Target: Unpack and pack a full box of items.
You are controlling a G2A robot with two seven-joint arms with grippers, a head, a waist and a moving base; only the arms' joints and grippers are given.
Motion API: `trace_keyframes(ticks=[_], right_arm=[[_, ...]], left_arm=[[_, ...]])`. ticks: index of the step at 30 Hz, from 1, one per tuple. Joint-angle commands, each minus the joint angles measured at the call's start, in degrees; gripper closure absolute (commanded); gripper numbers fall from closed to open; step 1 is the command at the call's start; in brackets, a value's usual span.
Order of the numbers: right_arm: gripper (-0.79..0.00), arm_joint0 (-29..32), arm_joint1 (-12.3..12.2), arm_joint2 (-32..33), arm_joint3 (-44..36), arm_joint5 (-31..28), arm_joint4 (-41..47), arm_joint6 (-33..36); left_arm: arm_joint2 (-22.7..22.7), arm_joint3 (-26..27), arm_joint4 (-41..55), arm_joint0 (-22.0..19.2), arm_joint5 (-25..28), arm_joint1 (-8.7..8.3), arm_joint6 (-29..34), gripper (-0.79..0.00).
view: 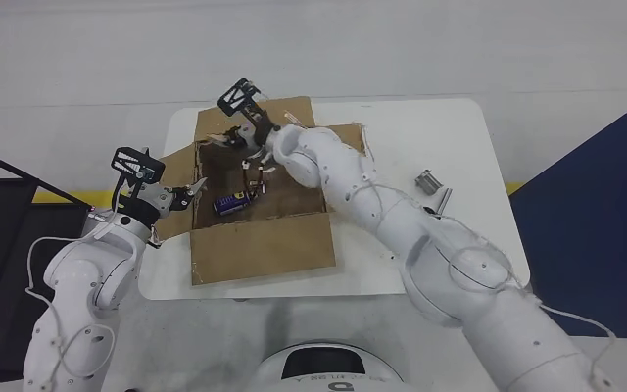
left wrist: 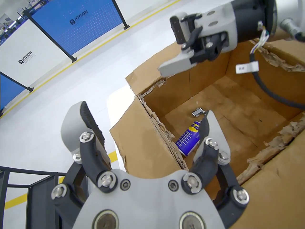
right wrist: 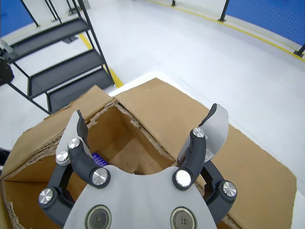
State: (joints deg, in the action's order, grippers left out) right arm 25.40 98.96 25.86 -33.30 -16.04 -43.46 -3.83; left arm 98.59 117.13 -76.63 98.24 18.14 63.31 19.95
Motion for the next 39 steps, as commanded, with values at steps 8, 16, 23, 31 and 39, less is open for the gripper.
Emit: trace_keyframes(ticks=[8,16,23,31,39], right_arm=[[-0.785,16.90,-13.91,17.94,-28.73,-2.22,-10.56,-6.44],[-0.785,18.03,-14.45,18.91,-30.48,-2.01,-11.22,-5.83],[-0.785,20.88,-15.87,26.31,-29.28,-5.00,-2.96,-4.81],[-0.785,32.68,-20.97,43.12,-39.47,-9.88,2.73,5.78],[-0.785,39.63,-22.97,51.10,-47.48,-10.79,6.17,11.47]], left_arm=[[0.00,0.01,0.00,0.00,0.00,0.00,0.00,-0.785],[0.00,0.01,0.00,0.00,0.00,0.00,0.00,-0.785],[0.00,0.01,0.00,0.00,0.00,0.00,0.00,-0.785],[-2.53,-0.07,-2.56,-2.71,0.04,-0.07,7.63,-0.785],[-6.60,-1.70,8.39,-18.10,0.88,-0.16,36.67,-0.785]])
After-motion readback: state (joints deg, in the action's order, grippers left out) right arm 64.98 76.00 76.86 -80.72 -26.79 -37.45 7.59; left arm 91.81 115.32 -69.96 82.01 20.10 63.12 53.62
